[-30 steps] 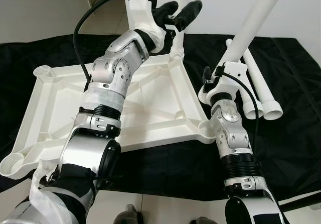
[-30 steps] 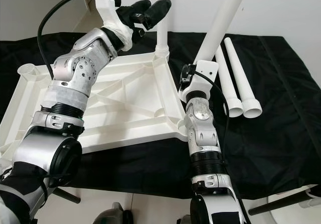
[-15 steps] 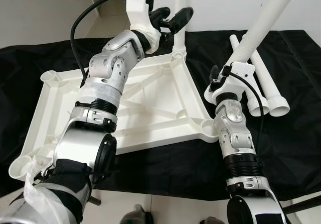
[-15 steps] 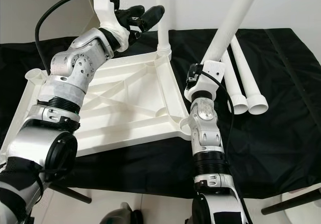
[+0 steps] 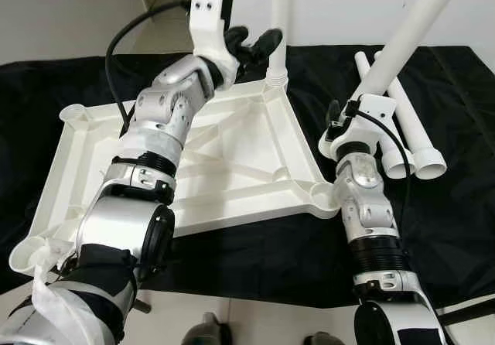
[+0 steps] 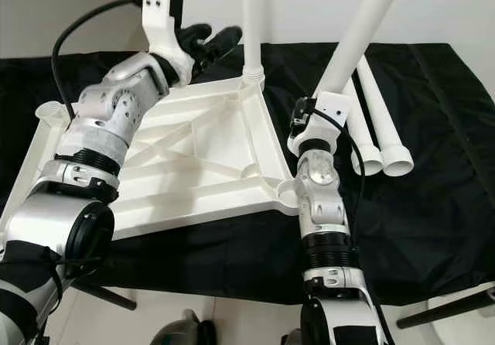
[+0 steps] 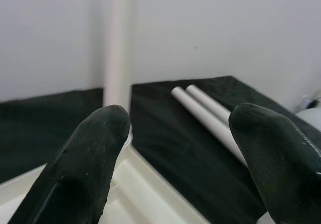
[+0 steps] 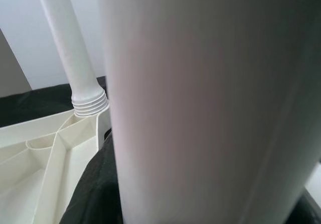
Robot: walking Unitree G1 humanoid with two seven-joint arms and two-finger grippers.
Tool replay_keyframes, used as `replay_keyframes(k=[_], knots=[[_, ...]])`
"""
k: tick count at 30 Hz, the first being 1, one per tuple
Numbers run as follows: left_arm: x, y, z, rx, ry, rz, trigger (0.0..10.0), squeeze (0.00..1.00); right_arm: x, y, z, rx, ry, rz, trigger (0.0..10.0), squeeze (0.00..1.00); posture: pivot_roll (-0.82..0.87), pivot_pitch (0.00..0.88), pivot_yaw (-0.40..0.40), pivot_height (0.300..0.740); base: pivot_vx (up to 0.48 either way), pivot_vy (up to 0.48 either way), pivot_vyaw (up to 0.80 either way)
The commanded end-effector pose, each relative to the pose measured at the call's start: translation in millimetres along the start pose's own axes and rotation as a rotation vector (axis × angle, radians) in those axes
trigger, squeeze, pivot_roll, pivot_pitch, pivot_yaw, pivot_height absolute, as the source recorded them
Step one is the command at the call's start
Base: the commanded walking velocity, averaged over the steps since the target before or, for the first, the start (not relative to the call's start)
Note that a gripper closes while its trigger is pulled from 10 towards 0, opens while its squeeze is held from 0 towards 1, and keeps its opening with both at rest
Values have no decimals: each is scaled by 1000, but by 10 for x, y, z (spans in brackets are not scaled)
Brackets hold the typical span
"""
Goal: Building children table
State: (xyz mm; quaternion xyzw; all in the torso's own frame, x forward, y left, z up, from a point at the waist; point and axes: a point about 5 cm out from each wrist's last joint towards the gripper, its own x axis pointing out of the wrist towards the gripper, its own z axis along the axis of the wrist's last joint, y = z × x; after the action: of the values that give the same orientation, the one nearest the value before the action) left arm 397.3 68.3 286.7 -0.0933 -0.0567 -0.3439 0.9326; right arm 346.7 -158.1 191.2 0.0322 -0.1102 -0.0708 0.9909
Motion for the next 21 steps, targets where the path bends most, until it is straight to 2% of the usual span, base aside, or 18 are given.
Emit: replay_keyframes(k=[1, 6, 11, 21], knots=[[-25, 73, -51, 10, 22, 69, 10000, 0, -15, 37, 17, -7, -4, 25, 10000, 0, 28, 0, 33, 740, 0, 0, 0], [-97, 141, -232, 4, 67, 113, 10000, 0, -58, -117, -29, -55, 12, 26, 10000, 0, 31, 0, -18, 740, 0, 0, 0], [-154, 180, -331, -1, 84, 134, 10000, 0, -86, -182, -40, -79, 20, 31, 10000, 0, 30, 0, -65, 740, 0, 0, 0], [-191, 192, -399, -48, 94, 167, 10000, 0, -95, -216, -34, -113, 25, 55, 10000, 0, 31, 0, -92, 740, 0, 0, 0]])
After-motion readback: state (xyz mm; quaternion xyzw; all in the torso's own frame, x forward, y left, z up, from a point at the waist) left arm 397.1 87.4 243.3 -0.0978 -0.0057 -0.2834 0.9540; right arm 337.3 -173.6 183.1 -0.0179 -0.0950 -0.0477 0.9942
